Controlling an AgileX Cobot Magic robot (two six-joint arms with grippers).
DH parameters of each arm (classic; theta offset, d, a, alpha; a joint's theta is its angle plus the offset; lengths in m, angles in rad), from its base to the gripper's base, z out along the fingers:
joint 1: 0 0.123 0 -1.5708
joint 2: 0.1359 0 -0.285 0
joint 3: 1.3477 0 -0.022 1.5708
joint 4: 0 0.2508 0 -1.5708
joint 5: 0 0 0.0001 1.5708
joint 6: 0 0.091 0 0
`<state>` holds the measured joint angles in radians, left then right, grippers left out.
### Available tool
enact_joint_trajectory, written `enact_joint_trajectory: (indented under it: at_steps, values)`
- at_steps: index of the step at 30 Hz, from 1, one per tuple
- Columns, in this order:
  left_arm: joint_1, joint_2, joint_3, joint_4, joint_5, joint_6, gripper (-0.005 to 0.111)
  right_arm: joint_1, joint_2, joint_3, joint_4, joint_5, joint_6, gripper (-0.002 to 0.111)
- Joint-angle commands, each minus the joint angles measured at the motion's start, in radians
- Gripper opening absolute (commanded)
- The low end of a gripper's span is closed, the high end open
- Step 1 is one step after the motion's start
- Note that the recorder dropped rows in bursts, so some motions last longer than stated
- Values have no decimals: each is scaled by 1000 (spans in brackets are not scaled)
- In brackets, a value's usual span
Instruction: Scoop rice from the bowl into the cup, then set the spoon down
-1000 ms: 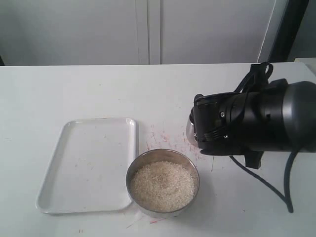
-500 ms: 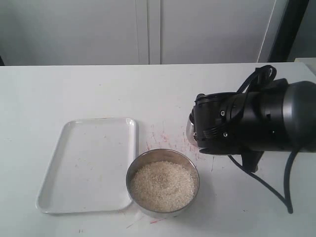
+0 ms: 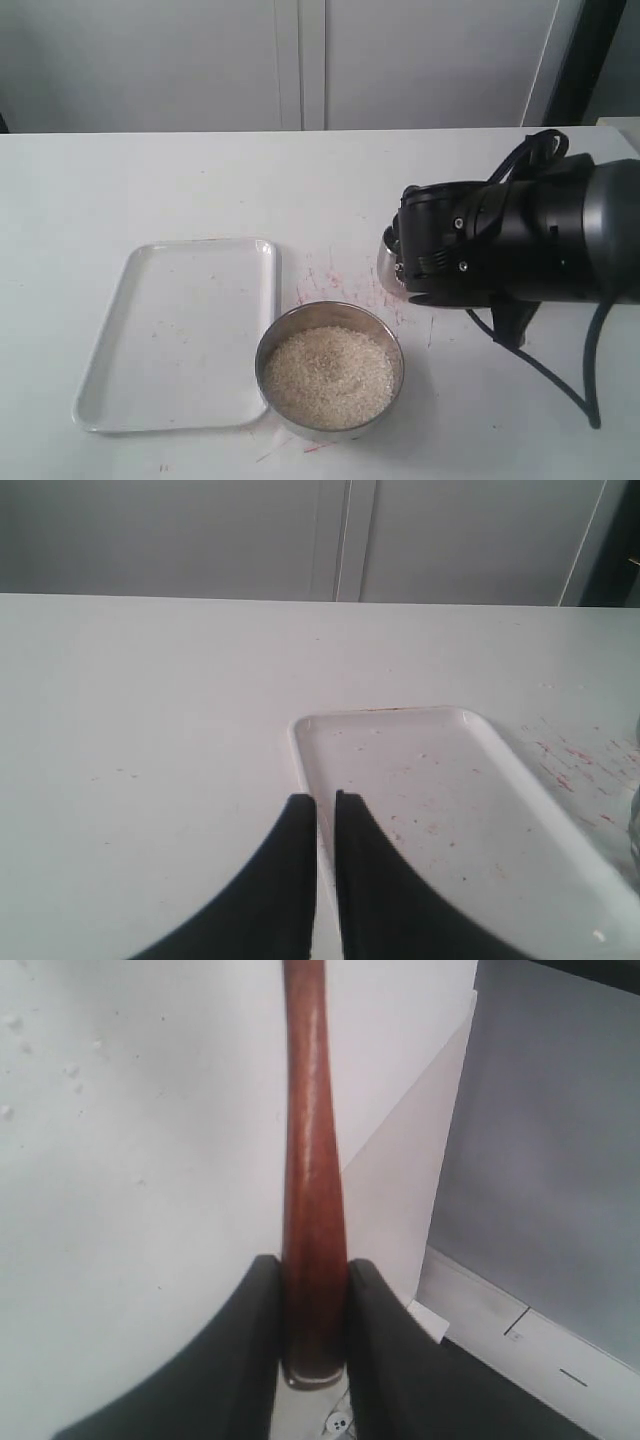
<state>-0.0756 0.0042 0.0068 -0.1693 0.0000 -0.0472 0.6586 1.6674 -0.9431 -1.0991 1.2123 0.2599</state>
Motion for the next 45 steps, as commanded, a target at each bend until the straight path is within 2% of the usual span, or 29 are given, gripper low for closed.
enact_joint_trajectory:
  at_steps: [1,14,23,32,36,40,45]
  values:
    - [-5,-4,-7,-5,0,-1,14,-8,-11,-3,18,9,5,0]
    - [-5,-4,-7,-5,0,-1,14,-10,-17,-3,22,9,5,0]
    - [-5,-4,-7,-5,0,-1,14,-10,-43,-29,52,2,118,0]
    - [-5,-4,-7,-5,0,-1,14,-10,-115,-118,379,-309,116,0]
    - [-5,-4,-7,-5,0,-1,14,-10,-135,-167,559,-454,45,0]
    - [-5,-4,-7,-5,0,-1,14,-10,-135,-228,784,-523,-52,0]
    - [-5,-4,-7,-5,0,-1,14,-10,-118,-311,1001,-522,-141,0]
